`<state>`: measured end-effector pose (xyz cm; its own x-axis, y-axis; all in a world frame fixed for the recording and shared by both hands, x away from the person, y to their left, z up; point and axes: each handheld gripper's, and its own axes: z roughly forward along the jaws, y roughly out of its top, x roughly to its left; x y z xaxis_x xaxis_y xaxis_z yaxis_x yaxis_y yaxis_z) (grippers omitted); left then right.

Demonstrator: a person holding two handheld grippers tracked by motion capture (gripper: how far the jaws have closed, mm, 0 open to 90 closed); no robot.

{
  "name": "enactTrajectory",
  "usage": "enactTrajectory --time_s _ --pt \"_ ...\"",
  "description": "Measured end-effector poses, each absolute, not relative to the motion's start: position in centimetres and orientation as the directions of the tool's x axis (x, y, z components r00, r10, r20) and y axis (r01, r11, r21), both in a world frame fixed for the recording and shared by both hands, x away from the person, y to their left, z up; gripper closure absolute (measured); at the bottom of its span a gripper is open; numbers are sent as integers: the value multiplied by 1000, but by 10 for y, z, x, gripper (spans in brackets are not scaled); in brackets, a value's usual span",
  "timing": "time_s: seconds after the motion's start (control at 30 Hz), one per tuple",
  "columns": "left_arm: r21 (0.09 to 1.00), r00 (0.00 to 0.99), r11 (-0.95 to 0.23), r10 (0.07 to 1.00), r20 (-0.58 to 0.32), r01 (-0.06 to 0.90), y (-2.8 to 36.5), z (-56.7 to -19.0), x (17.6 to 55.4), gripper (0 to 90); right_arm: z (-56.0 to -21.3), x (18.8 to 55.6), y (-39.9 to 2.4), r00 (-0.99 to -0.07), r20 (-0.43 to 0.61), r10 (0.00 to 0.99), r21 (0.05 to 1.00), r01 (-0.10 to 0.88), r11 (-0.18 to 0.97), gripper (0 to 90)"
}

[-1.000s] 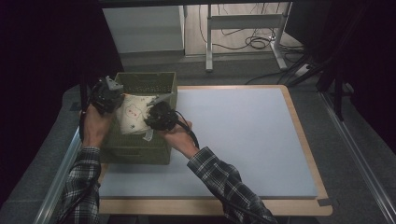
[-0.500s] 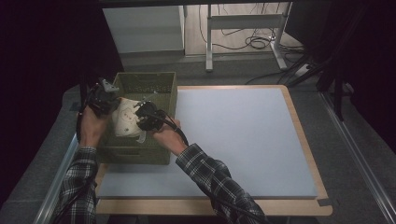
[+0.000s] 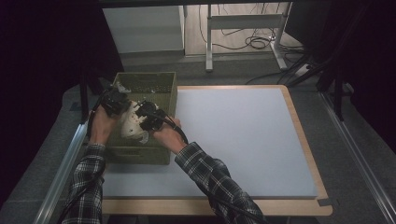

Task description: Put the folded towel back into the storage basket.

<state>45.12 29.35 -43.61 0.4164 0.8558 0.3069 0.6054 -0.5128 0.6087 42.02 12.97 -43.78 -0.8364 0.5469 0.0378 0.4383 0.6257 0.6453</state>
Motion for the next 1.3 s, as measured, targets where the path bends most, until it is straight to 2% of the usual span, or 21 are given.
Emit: enactTrajectory --time_s 0.07,0.1,0.17,0.27,0.47,0.67,1.0,1.3 --pt "607 421 -506 859 290 613 295 -440 453 811 -438 421 130 -826 41 562 638 454 622 787" --pt "605 425 -497 863 272 622 295 -443 454 789 -439 421 129 -822 48 568 634 464 618 745" --pt "603 417 -494 866 277 626 296 -447 455 709 -438 422 128 -819 36 572 644 457 613 688" --pt "616 402 -474 877 265 629 297 -452 455 610 -437 423 124 -819 23 573 655 446 610 679" --pt "634 386 -446 890 243 632 299 -452 453 527 -434 426 114 -820 15 572 686 424 591 641" --pt "659 369 -409 906 210 631 299 -450 451 399 -433 425 103 -823 5 569 710 403 577 553" --pt "678 377 -355 918 122 644 300 -449 448 275 -431 421 86 -840 18 543 747 372 551 359" --pt "700 404 -357 909 107 618 294 -444 441 179 -426 418 71 -853 33 521 757 361 544 238"
